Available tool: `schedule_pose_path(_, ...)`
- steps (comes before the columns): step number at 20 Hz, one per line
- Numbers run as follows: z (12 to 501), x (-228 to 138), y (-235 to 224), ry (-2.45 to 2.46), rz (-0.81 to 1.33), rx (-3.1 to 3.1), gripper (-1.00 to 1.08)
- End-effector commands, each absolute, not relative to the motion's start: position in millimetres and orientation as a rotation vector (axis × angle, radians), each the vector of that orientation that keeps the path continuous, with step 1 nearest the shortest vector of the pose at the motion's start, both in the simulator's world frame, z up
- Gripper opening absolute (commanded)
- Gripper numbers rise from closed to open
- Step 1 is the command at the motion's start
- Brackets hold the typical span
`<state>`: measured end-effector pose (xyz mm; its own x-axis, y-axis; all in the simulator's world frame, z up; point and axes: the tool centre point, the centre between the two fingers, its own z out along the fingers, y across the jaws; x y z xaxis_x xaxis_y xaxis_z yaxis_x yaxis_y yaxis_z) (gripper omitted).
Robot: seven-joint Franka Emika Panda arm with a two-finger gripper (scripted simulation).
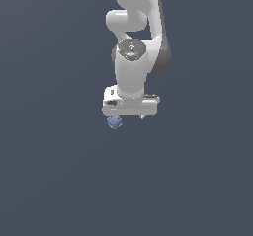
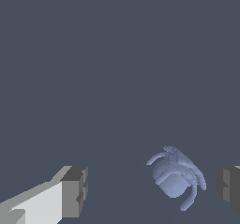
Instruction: Pick up the object and move it to a goal position.
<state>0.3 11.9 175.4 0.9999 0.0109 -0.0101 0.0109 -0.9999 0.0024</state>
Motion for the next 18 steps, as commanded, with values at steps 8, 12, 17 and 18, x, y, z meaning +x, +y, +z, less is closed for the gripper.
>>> schedule_pose_path(8, 183, -2, 3, -0.021, -0.028, 3.135, 1.0)
schedule_pose_path(12, 185, -1, 2, -0.039, -0.03, 3.134, 1.0)
schedule_pose_path(17, 183, -2, 1, -0.016, -0.029, 3.135, 1.0)
schedule_pose_path(18, 182, -3, 1, -0.006, -0.029, 3.135, 1.0)
